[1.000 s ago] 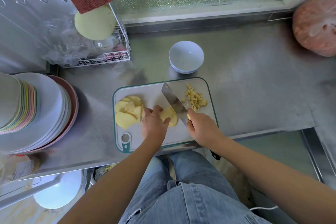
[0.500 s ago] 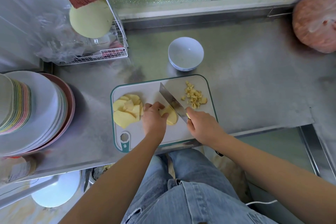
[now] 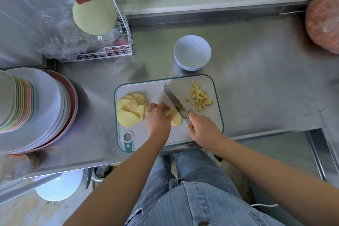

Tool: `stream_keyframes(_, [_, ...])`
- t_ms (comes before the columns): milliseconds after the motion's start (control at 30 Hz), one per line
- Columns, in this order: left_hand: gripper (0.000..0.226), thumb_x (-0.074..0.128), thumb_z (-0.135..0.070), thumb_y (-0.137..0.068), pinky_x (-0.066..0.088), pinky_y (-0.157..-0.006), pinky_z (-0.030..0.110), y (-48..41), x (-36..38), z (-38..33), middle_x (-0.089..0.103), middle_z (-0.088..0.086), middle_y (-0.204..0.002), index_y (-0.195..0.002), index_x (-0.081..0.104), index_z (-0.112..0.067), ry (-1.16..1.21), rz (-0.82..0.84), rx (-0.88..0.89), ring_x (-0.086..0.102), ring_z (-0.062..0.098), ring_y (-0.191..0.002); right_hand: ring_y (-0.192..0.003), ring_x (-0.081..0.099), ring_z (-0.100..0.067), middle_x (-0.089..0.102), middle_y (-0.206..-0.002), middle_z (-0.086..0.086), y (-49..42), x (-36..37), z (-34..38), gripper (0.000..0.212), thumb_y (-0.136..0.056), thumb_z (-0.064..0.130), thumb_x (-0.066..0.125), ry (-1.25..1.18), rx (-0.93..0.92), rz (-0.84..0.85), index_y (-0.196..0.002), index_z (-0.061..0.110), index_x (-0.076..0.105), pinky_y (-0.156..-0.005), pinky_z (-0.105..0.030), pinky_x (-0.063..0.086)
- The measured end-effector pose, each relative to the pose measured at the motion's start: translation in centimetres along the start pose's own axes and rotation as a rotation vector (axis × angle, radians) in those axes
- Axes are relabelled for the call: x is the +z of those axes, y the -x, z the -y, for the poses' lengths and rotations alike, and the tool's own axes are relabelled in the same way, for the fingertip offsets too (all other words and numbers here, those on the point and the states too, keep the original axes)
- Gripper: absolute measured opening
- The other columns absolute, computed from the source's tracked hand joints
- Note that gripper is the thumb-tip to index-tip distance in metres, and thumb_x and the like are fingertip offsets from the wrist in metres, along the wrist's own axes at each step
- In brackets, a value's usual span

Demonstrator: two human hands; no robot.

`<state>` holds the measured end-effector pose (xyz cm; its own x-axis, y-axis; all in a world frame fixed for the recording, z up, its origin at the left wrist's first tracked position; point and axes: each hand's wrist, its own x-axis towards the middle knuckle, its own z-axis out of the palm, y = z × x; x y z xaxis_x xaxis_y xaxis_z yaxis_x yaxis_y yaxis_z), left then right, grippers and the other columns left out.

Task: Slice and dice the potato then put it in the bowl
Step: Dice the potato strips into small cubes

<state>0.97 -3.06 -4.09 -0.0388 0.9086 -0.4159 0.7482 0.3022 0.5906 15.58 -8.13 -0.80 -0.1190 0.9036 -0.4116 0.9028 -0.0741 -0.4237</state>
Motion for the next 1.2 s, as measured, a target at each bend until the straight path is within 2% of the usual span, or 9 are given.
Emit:
stream_keyframes(133, [0.023, 0.073, -0.015, -0.081, 0.043, -0.080, 0.026, 0.0, -0.1, -0.1, 0.053, 0.002, -0.106, -0.104, 0.067, -0.016, -0.005, 0.009, 0.007, 0.053, 0.019, -0.089, -0.058, 0.051, -0.022, 0.047, -0.064, -0.002, -0.4, 0.6, -0.3, 0.005, -0.094, 0.015, 0.044, -0.071, 0.030, -0.032, -0.093, 0.011, 0.043, -0.052, -0.035, 0.039])
stream_keyframes(333, [0.023, 0.073, -0.014, -0.081, 0.036, -0.072, 0.021, 0.0, -0.1, 0.0, 0.052, 0.002, -0.105, -0.102, 0.065, -0.016, 0.023, 0.016, -0.013, 0.048, 0.016, -0.084, -0.053, 0.044, -0.020, 0.044, -0.060, -0.003, -0.5, -0.5, -0.6, 0.012, -0.094, 0.013, 0.045, -0.146, 0.013, -0.084, -0.084, 0.010, 0.039, -0.050, -0.032, 0.031])
stream_keyframes(433, [0.025, 0.074, -0.014, -0.080, 0.034, -0.074, 0.021, 0.0, -0.1, 0.1, 0.053, 0.002, -0.106, -0.104, 0.064, -0.015, 0.022, 0.015, -0.015, 0.046, 0.014, -0.085, -0.052, 0.042, -0.019, 0.042, -0.058, 0.000, -0.2, -1.2, -0.6, 0.007, -0.093, 0.014, 0.044, -0.104, -0.020, -0.046, -0.089, 0.011, 0.039, -0.050, -0.034, 0.029])
stream_keyframes(533, [0.025, 0.074, -0.014, -0.080, 0.034, -0.075, 0.021, 0.0, -0.1, 0.1, 0.053, 0.003, -0.106, -0.103, 0.064, -0.015, 0.027, 0.015, -0.012, 0.046, 0.015, -0.085, -0.050, 0.036, -0.015, 0.037, -0.057, 0.002, -0.1, -1.4, -0.6, 0.013, -0.092, 0.015, 0.043, -0.041, -0.035, -0.011, -0.084, 0.015, 0.033, -0.048, -0.034, 0.023])
stream_keyframes(833, [0.023, 0.074, -0.014, -0.080, 0.036, -0.074, 0.022, -0.2, 0.0, 0.0, 0.054, 0.003, -0.105, -0.101, 0.065, -0.015, -0.001, 0.009, -0.008, 0.046, 0.015, -0.083, -0.051, 0.034, -0.011, 0.036, -0.059, 0.004, 0.0, -1.2, -0.4, 0.013, -0.093, 0.014, 0.042, -0.025, -0.006, 0.051, -0.083, 0.014, 0.034, -0.046, -0.026, 0.021])
stream_keyframes(933, [0.023, 0.074, -0.014, -0.080, 0.036, -0.075, 0.022, -0.3, 0.0, -0.1, 0.054, 0.002, -0.105, -0.101, 0.066, -0.015, -0.006, 0.018, -0.012, 0.049, 0.016, -0.084, -0.053, 0.037, -0.013, 0.035, -0.060, 0.006, -0.5, -0.5, -0.1, 0.006, -0.093, 0.015, 0.043, 0.002, -0.010, 0.027, -0.089, 0.012, 0.038, -0.046, -0.025, 0.021])
stream_keyframes(1000, [0.022, 0.074, -0.013, -0.080, 0.036, -0.076, 0.022, -0.3, 0.0, 0.0, 0.053, 0.003, -0.105, -0.101, 0.066, -0.015, -0.003, 0.024, -0.011, 0.053, 0.019, -0.090, -0.058, 0.044, -0.019, 0.037, -0.062, 0.006, -0.8, 0.1, 0.0, 0.006, -0.093, 0.016, 0.044, -0.001, -0.013, 0.007, -0.095, 0.010, 0.044, -0.050, -0.027, 0.028])
stream_keyframes(1067, [0.022, 0.074, -0.012, -0.080, 0.037, -0.077, 0.022, -0.4, 0.0, 0.0, 0.053, 0.003, -0.106, -0.101, 0.066, -0.015, 0.002, 0.027, -0.013, 0.054, 0.020, -0.093, -0.060, 0.047, -0.021, 0.040, -0.063, 0.004, -0.9, 0.7, 0.0, 0.006, -0.093, 0.016, 0.046, -0.022, -0.015, -0.027, -0.091, 0.012, 0.042, -0.053, -0.031, 0.033])
stream_keyframes(1200, [0.022, 0.074, -0.012, -0.080, 0.036, -0.076, 0.021, -0.4, 0.1, 0.0, 0.053, 0.003, -0.106, -0.101, 0.066, -0.016, 0.015, 0.019, -0.020, 0.051, 0.017, -0.089, -0.054, 0.042, -0.022, 0.039, -0.059, 0.000, -1.1, 0.7, -0.3, 0.016, -0.094, 0.014, 0.046, -0.092, 0.026, -0.100, -0.082, 0.013, 0.036, -0.051, -0.034, 0.030])
